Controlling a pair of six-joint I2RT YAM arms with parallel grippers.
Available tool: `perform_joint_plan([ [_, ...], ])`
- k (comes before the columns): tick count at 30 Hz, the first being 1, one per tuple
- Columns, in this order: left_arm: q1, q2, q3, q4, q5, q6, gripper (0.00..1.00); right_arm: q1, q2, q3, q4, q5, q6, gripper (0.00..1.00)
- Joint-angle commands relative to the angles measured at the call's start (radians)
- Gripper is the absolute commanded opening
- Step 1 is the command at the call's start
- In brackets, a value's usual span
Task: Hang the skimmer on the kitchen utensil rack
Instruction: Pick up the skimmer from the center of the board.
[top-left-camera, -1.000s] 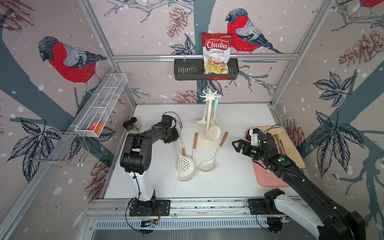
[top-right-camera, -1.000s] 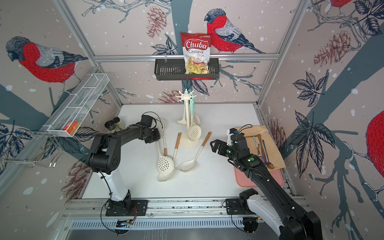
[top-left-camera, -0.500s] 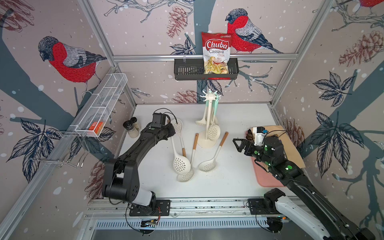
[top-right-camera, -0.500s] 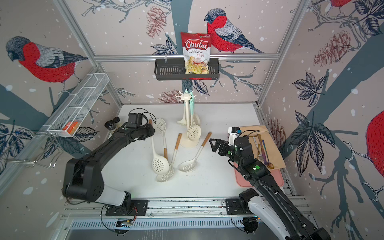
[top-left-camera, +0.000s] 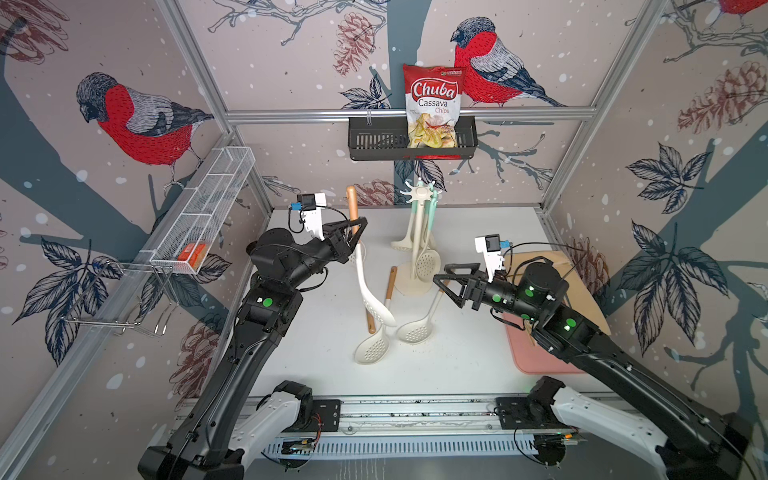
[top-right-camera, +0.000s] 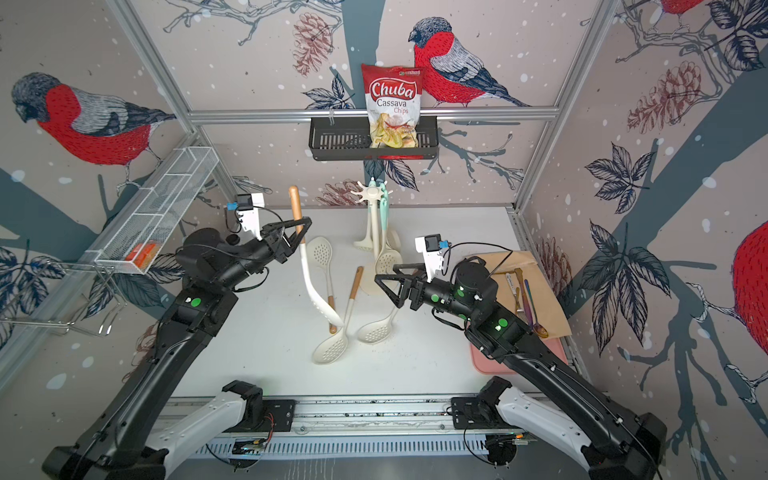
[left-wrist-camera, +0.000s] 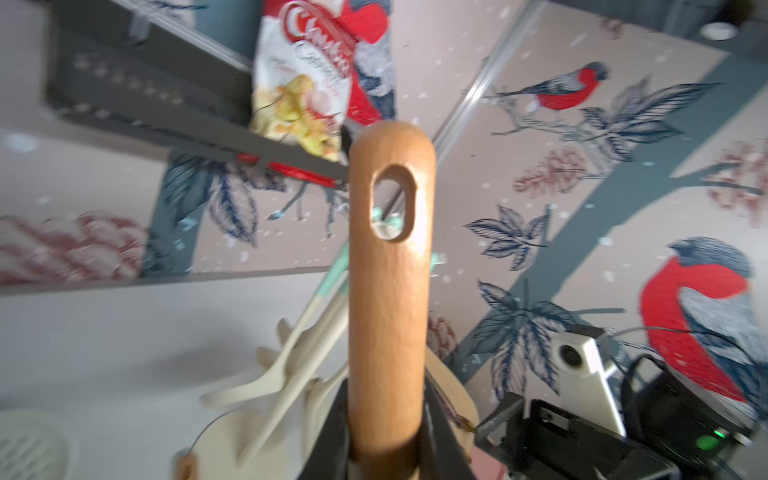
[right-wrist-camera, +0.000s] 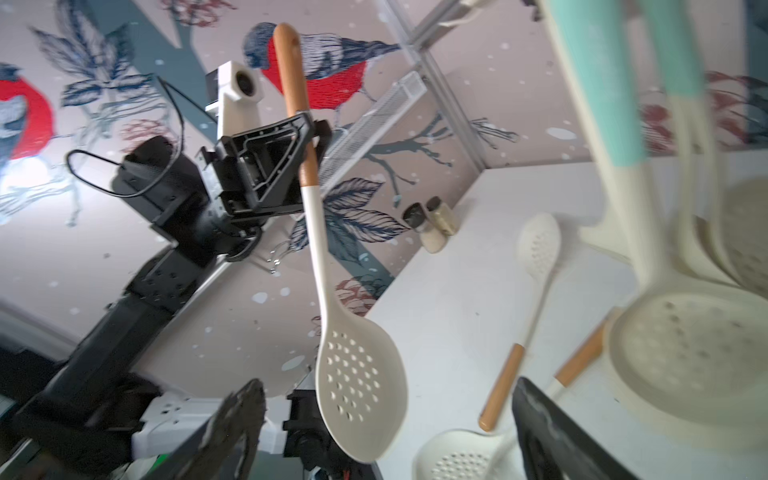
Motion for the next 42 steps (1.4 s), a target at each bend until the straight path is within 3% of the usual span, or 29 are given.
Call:
perform_joint_plan([
  [1,-0.083,0.004,0.026,0.263,0.076,-0.086,0.00,0.072,0.051,0.076,0.118,-0.030,-0.031,0.85],
  [7,-0.269,0.061,0.098,0.351,0.047,-0.074,0.00,0.175,0.160,0.193,0.242,-0.014,-0.023,0.72],
  [18,-0.369,0.121,0.124,0.453,0.072,-0.107,0.00,0.189,0.250,0.324,0.244,-0.036,-0.068,0.46],
  [23,-0.380,0.121,0.124,0.457,0.076,-0.113,0.00,0.187,0.255,0.329,0.252,-0.068,-0.065,0.25],
  [25,-0.382,0.119,0.123,0.450,0.073,-0.113,0.00,0.188,0.254,0.333,0.247,-0.078,-0.066,0.03],
  [27,-0.382,0.118,0.128,0.438,0.073,-0.109,0.00,0.188,0.243,0.331,0.236,-0.067,-0.073,0.00],
  [30,-0.382,0.115,0.157,0.381,0.063,-0.074,0.55,0.187,0.224,0.319,0.199,-0.052,-0.094,0.00],
  [32,-0.382,0.121,0.198,0.306,0.054,-0.035,0.67,0.188,0.215,0.310,0.171,-0.047,-0.108,0.00],
  [42,-0.381,0.176,0.344,0.064,-0.003,0.077,0.64,0.201,0.179,0.301,0.071,-0.011,-0.163,0.00],
])
